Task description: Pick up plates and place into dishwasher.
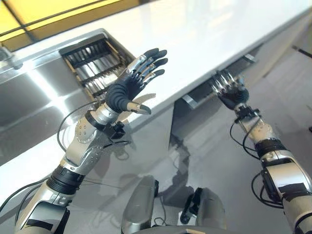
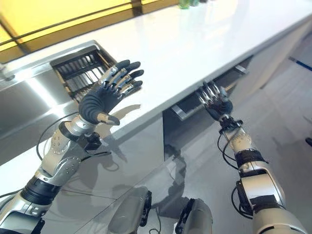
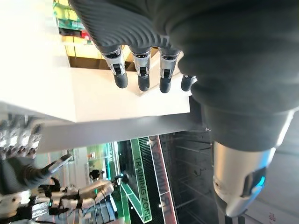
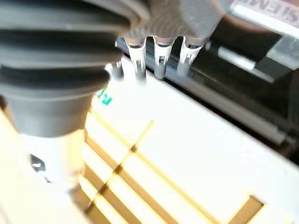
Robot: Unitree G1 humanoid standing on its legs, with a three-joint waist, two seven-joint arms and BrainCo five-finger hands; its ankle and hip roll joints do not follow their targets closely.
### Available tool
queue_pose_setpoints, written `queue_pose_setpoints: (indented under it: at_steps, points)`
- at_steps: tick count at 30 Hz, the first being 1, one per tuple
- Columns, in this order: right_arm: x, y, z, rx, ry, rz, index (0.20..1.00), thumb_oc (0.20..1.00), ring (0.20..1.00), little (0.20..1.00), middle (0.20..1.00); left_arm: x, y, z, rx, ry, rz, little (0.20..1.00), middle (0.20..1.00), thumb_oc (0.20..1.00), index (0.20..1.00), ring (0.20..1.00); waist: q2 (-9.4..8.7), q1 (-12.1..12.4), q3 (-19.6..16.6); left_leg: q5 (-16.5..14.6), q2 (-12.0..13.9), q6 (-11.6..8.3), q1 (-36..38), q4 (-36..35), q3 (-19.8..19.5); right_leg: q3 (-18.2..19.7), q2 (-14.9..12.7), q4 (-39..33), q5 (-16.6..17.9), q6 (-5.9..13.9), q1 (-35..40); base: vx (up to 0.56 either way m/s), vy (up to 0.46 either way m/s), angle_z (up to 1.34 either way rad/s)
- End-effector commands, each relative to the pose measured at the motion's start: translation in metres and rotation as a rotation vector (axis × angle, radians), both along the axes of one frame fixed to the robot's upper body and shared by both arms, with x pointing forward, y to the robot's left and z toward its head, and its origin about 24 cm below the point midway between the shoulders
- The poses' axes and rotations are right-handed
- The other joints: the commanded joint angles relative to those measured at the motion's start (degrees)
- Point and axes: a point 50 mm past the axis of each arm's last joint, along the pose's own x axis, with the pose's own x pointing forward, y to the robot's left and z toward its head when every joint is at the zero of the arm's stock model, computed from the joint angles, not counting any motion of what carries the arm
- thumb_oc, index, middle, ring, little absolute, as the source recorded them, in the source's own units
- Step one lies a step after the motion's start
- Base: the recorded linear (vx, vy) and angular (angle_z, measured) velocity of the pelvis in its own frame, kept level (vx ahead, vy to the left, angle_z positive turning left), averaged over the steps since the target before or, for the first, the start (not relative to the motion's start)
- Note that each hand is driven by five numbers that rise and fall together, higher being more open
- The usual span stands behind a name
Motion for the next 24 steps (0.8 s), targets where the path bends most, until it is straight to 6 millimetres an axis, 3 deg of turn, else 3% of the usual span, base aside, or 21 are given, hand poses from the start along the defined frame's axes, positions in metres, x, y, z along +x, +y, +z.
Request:
queue_pose_setpoints:
  at_steps: [1, 6, 9, 10, 12, 16, 19, 24]
  points:
    - [0.008, 0.006, 0.011, -0.003, -0.057, -0.102, 1.000, 1.000, 1.000, 1.000, 1.000, -0.010, -0.015, -0.005, -0.038, 0.032, -0.133, 1.000, 1.000, 1.000, 1.000, 1.000, 0.27, 1.5, -1.9, -0.1, 0.4, 2.74, 4.7, -8.9, 3.0, 2.8, 4.1, -11.5, 5.4, -1.10, 5.4, 0.04, 0.000, -0.12]
    - [-0.002, 0.021, -0.032, -0.065, 0.085, -0.199, 1.000, 1.000, 1.000, 1.000, 1.000, -0.015, -0.028, -0.014, -0.090, 0.060, -0.190, 1.000, 1.000, 1.000, 1.000, 1.000, -0.50, 0.2, -4.8, 4.6, 1.4, 1.59, 11.1, -21.0, 4.6, 4.2, 6.4, -23.8, 9.5, 0.57, 10.3, 0.07, 0.019, -0.10]
    - [-0.020, 0.041, -0.071, -0.026, 0.204, -0.281, 1.000, 1.000, 1.000, 1.000, 1.000, -0.018, -0.036, -0.023, -0.128, 0.085, -0.191, 1.000, 1.000, 1.000, 1.000, 1.000, -1.16, -1.2, -7.6, 8.0, 1.6, 0.84, 15.6, -29.2, 5.2, 5.5, 7.9, -33.1, 13.1, 1.77, 14.3, 0.11, 0.032, -0.10]
    - [-0.021, 0.041, -0.072, -0.027, 0.208, -0.282, 1.000, 1.000, 1.000, 1.000, 1.000, -0.018, -0.036, -0.024, -0.128, 0.088, -0.189, 1.000, 1.000, 1.000, 1.000, 1.000, -1.18, -1.2, -7.7, 8.3, 1.6, 0.82, 16.1, -29.8, 5.3, 5.5, 8.0, -33.6, 13.3, 1.77, 14.7, 0.10, 0.036, -0.16]
    - [-0.044, 0.059, -0.105, -0.015, 0.316, -0.282, 1.000, 1.000, 1.000, 1.000, 1.000, -0.022, -0.038, -0.032, -0.139, 0.102, -0.174, 1.000, 1.000, 1.000, 1.000, 1.000, -1.25, -2.5, -9.6, 11.0, 1.6, 0.32, 18.4, -35.2, 5.3, 6.5, 8.8, -38.8, 16.1, 2.80, 16.4, 0.08, 0.061, -0.14]
    - [-0.085, 0.084, -0.145, 0.002, 0.476, -0.258, 1.000, 1.000, 1.000, 1.000, 1.000, -0.025, -0.039, -0.047, -0.169, 0.157, -0.139, 1.000, 1.000, 1.000, 1.000, 1.000, -0.62, -4.7, -11.9, 14.2, 2.0, -0.44, 22.1, -43.5, 6.2, 8.3, 9.7, -46.0, 20.0, 4.17, 18.2, 0.05, 0.084, -0.22]
    - [-0.115, 0.104, -0.152, -0.004, 0.535, -0.257, 1.000, 1.000, 1.000, 1.000, 1.000, -0.027, -0.037, -0.060, -0.198, 0.214, -0.088, 1.000, 1.000, 1.000, 1.000, 1.000, -0.03, -6.8, -12.8, 16.0, 2.2, -0.62, 23.8, -48.5, 7.1, 9.0, 10.5, -49.6, 21.7, 4.65, 18.6, 0.02, 0.068, -0.14]
    - [-0.140, 0.120, -0.144, 0.002, 0.514, -0.264, 1.000, 1.000, 1.000, 1.000, 1.000, -0.026, -0.028, -0.083, -0.249, 0.325, 0.026, 1.000, 1.000, 1.000, 1.000, 1.000, 0.12, -9.9, -13.3, 16.2, 1.9, -0.11, 24.1, -49.5, 7.6, 10.4, 11.0, -49.0, 21.5, 4.92, 17.6, -0.02, 0.041, -0.11]
